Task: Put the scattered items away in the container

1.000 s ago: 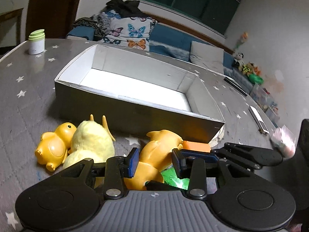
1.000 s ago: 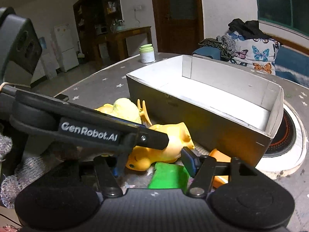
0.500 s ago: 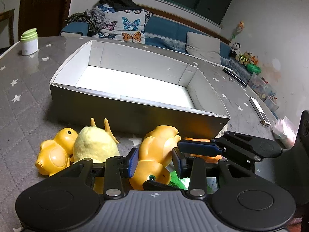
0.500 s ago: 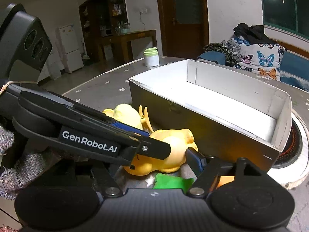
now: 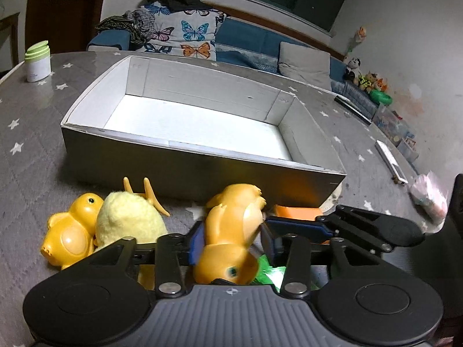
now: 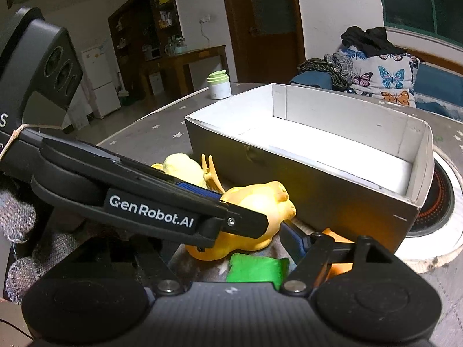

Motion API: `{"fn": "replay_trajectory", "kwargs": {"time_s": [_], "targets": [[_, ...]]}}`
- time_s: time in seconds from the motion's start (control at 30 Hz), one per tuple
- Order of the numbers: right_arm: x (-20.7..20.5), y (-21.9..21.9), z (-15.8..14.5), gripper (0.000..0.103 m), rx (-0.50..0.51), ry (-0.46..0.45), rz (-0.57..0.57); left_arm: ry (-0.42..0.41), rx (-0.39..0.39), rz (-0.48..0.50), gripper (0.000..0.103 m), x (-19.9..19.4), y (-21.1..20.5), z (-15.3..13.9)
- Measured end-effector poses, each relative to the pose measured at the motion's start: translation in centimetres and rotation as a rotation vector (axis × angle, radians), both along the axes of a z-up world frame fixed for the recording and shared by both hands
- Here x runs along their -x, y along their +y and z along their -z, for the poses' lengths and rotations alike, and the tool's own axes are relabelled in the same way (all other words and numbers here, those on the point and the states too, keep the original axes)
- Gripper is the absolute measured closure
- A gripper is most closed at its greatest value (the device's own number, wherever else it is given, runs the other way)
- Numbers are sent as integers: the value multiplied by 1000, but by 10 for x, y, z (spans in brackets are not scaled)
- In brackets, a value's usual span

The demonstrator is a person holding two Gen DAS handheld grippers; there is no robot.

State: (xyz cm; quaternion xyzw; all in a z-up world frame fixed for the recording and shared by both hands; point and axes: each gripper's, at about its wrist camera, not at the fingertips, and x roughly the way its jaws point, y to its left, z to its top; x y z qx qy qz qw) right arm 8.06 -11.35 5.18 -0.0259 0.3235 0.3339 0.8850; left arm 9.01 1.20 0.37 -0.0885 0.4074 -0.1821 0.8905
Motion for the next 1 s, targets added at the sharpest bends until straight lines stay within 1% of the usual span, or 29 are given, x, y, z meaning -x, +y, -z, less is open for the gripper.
{"fn": "replay_trajectory", "kwargs": {"time_s": [0.07, 0.17, 0.33, 0.43, 0.53, 0.8, 1.0], "targets": [[0, -1, 0, 28, -2, 2, 3, 9, 16, -2, 65, 1, 1, -2], [2, -5, -2, 29, -17, 0, 6, 10, 19, -5, 65, 2, 1, -1], [0, -6, -1, 29, -7, 11, 23, 27, 44, -30, 65, 2, 3, -1], [-1, -8, 1, 29, -20, 25, 24, 24, 52, -30, 65, 5, 3, -5], [3, -10, -2, 29, -30, 13, 19, 16, 66, -33, 65, 9, 3, -11], [12, -17, -29, 29, -47, -63, 13, -25, 105, -40, 65, 10, 0, -45], [-1, -29, -52, 30, -63, -99, 42, -36, 133, -31, 65, -14, -9, -63]]}}
